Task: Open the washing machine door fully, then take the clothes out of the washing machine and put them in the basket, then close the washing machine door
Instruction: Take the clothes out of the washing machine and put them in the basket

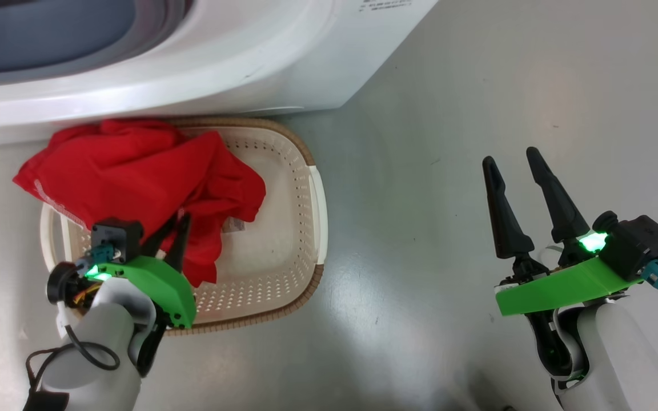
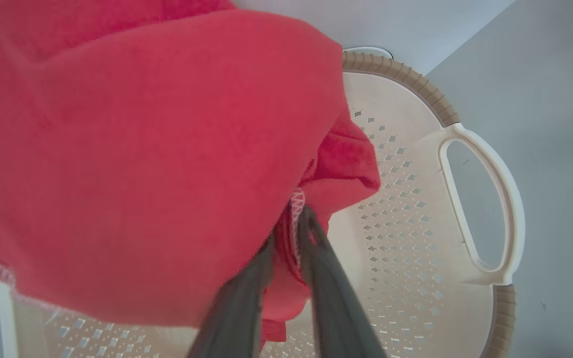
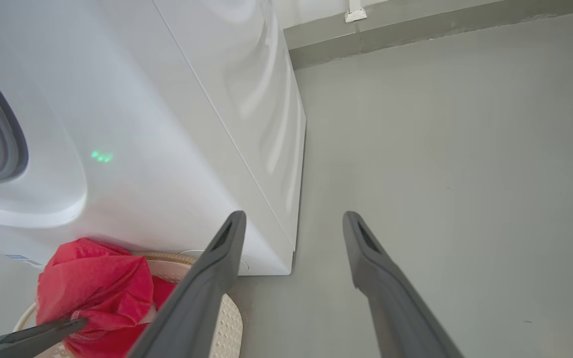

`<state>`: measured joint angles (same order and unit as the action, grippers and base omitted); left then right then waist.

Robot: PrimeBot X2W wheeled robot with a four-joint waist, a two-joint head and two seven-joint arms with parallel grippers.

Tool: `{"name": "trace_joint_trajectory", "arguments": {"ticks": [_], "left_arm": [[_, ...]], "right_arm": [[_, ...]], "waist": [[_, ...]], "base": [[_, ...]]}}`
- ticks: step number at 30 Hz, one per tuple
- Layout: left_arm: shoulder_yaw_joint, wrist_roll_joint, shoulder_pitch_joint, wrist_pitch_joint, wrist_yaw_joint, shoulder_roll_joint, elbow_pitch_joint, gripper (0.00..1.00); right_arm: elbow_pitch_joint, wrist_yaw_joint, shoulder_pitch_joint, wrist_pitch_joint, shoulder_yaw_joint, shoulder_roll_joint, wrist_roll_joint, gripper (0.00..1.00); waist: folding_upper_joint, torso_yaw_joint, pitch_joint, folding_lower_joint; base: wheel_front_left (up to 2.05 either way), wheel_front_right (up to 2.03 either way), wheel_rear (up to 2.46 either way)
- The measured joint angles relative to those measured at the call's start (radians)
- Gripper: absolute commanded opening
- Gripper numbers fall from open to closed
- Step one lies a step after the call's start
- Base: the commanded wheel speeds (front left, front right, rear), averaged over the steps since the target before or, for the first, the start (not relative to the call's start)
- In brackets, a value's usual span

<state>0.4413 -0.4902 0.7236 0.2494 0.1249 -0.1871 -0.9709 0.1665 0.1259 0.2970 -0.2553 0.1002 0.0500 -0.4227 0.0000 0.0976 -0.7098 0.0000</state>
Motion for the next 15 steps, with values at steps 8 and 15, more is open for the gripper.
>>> {"name": "trace_joint_trajectory", "arguments": {"ticks": [8, 15], "left_arm": [[-0.005, -0.006, -0.003, 0.0, 0.0, 0.008, 0.012, 1.0], [-0.042, -0.005, -0.054, 0.0, 0.0, 0.011, 0.03, 1.0]], "right_arm": [[0.018, 0.0, 0.0, 0.0, -0.002, 0.0, 0.0, 1.0], [0.037, 0.0, -0.002, 0.0, -0.005, 0.0, 0.002, 1.0]], "waist": [[0.0, -0.01, 0.046, 0.0], [0.0, -0.018, 0.116, 0.0]], "base": [[0.0, 0.0, 0.0], [0.0, 0.0, 0.0]]}}
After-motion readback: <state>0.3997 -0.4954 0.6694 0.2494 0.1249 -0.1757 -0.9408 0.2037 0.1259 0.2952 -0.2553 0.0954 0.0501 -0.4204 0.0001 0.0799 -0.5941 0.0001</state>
